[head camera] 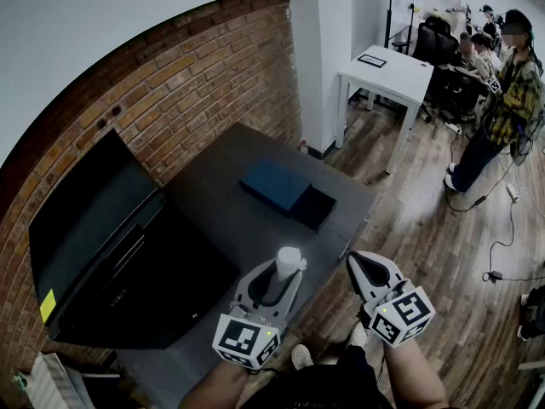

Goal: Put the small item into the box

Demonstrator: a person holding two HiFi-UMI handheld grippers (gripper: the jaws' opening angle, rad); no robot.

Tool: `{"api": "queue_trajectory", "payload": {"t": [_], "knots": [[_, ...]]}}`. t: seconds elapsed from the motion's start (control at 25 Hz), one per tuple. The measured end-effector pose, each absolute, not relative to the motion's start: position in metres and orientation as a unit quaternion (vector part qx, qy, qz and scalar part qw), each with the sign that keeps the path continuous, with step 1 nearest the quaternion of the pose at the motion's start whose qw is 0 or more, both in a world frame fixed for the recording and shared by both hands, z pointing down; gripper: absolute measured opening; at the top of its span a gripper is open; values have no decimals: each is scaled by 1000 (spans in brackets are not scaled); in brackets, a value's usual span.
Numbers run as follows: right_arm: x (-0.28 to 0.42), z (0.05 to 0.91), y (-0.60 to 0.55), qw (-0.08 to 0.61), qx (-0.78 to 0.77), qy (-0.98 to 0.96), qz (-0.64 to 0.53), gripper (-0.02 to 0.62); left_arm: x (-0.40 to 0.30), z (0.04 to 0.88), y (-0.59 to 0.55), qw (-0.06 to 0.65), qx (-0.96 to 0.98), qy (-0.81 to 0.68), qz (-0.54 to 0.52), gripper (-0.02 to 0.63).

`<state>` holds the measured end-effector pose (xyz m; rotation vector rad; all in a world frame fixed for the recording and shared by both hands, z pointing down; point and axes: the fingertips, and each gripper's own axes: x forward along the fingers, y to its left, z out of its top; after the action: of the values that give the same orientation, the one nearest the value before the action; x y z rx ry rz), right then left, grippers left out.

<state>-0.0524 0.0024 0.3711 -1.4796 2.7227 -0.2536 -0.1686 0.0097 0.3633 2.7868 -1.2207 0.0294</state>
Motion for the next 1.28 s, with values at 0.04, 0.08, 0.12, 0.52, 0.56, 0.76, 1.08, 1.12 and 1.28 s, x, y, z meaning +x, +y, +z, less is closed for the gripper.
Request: {"api": "queue_trajectory", "payload": {"t": [0.04, 0.08, 0.12, 0.52, 0.56, 0.76, 1.08, 1.12, 1.28], "knots": [[-52, 371, 2, 16, -476, 876, -81, 17, -168, 364, 9, 49, 915, -401, 10, 190], [-52, 371, 2, 16, -476, 876, -81, 17, -168, 364, 9, 49, 915, -401, 10, 189], [-52, 371, 2, 16, -476, 876, -81, 17, -168, 364, 9, 49, 915, -401, 10, 190], [-58, 368, 4, 19, -460, 885, -75, 18, -167, 362, 9, 51, 915, -401, 10, 189], [-58, 368, 4, 18, -460, 885, -74, 18, -167, 362, 9, 50, 915, -400, 9, 190], [-54, 367, 4, 17, -460, 885, -72, 17, -164, 364, 9, 52, 917, -396, 8, 190], [-39, 367, -4, 20, -451, 888, -80, 18, -148, 364, 5, 55, 916, -397, 14, 190], [-38, 367, -6, 20, -449, 890, -81, 18, -146, 364, 4, 55, 915, -399, 15, 190], [-29, 365, -14, 17, -439, 895, -82, 17, -138, 363, -3, 59, 910, -410, 15, 190]]}}
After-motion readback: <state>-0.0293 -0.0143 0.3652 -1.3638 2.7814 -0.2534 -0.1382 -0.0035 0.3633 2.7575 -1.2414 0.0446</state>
